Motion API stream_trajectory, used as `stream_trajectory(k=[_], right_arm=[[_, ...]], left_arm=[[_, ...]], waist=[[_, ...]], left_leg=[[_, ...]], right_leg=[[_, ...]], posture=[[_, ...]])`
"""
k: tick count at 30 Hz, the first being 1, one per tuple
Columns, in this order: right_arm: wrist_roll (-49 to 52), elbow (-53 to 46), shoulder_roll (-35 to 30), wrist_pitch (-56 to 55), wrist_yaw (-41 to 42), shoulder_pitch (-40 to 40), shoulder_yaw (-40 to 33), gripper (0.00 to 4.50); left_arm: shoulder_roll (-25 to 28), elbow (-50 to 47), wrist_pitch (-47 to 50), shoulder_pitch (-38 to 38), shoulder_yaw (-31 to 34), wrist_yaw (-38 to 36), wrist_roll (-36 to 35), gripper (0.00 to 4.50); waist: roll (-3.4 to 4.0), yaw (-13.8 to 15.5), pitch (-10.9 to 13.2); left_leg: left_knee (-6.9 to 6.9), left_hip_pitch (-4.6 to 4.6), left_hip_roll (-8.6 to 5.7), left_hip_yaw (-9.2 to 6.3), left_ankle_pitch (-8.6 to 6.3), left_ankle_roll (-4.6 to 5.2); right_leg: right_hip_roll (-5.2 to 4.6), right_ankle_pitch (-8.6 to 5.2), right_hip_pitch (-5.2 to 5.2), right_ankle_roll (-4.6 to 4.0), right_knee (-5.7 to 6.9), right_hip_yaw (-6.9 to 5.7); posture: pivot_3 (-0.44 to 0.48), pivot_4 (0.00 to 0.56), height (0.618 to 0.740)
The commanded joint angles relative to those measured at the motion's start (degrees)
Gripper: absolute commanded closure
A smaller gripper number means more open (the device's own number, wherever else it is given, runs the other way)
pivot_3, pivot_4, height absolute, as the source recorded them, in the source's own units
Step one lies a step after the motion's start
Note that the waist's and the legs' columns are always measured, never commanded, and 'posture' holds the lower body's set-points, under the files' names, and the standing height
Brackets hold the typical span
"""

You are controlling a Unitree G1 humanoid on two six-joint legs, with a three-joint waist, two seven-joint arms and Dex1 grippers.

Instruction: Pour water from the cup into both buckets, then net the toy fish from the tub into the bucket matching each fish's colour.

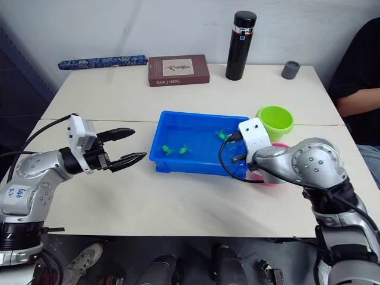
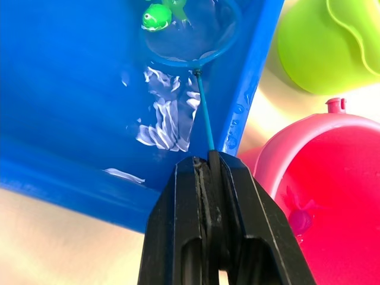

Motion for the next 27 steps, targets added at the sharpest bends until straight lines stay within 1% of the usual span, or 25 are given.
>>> stream_trajectory(k=[1,9,13,17,21,25,27], right_arm=[[3.12,-2.69,-2.61,-0.2,3.39,-0.35,-2.94,4.5],[7.63,-3.83,-7.84,-1.86,10.52,1.31,-3.19,4.5],[6.12,-4.81,-9.22,-3.09,18.75,2.85,-5.16,4.5],[0.22,-6.26,-10.11,-5.0,29.25,5.21,-8.08,4.5],[-10.97,-9.88,-13.04,-9.79,45.3,10.12,-9.67,4.5],[-17.28,-10.94,-13.78,-13.43,55.21,13.85,-11.51,4.5],[-19.27,-11.1,-13.45,-14.68,58.61,15.06,-12.7,4.5]], left_arm=[[0.56,-1.49,-0.83,-0.93,1.11,-0.14,-0.75,0.03],[0.77,-1.22,-0.8,-1.21,1.08,-0.5,-0.74,0.03],[0.87,-1.05,-0.73,-1.49,1.06,-0.72,-0.74,0.03],[1.18,-0.92,-0.65,-1.71,1.06,-1.6,-0.88,0.03],[2.22,-0.62,-0.08,-2.15,1.52,-3.16,-1.44,0.03],[2.92,-0.05,-0.04,-2.95,1.48,-3.7,-1.5,0.03],[2.93,0.2,-0.14,-3.33,1.29,-3.83,-1.26,0.03]], waist=[[0.0,0.01,0.0],[0.0,0.08,0.0],[0.0,0.15,0.0],[0.0,0.26,0.0],[0.0,0.59,0.0],[0.0,1.11,0.0],[0.0,1.22,0.0]], left_leg=[[0.0,-0.01,0.0,0.0,0.0,0.0],[0.01,-0.04,0.0,-0.03,0.0,0.0],[0.02,-0.06,0.0,-0.04,0.0,0.0],[0.02,-0.07,0.0,-0.05,0.0,0.01],[0.02,-0.09,0.0,-0.05,-0.01,0.02],[0.04,-0.09,-0.02,-0.05,-0.01,0.02],[0.05,-0.07,-0.02,-0.05,-0.01,0.02]], right_leg=[[0.0,0.0,-0.01,0.0,0.0,0.0],[0.0,0.01,0.0,0.01,-0.05,-0.03],[0.0,0.02,-0.01,0.03,-0.07,-0.03],[0.0,0.03,0.0,0.05,-0.08,-0.04],[0.0,0.04,-0.01,0.06,-0.11,-0.04],[0.0,0.06,0.0,0.1,-0.13,-0.04],[0.0,0.06,0.0,0.11,-0.12,-0.04]], posture=[[0.0,0.15,0.739],[0.0,0.15,0.739],[0.0,0.15,0.739],[0.0,0.15,0.739],[0.0,0.15,0.739],[0.0,0.15,0.739],[0.0,0.15,0.739]])
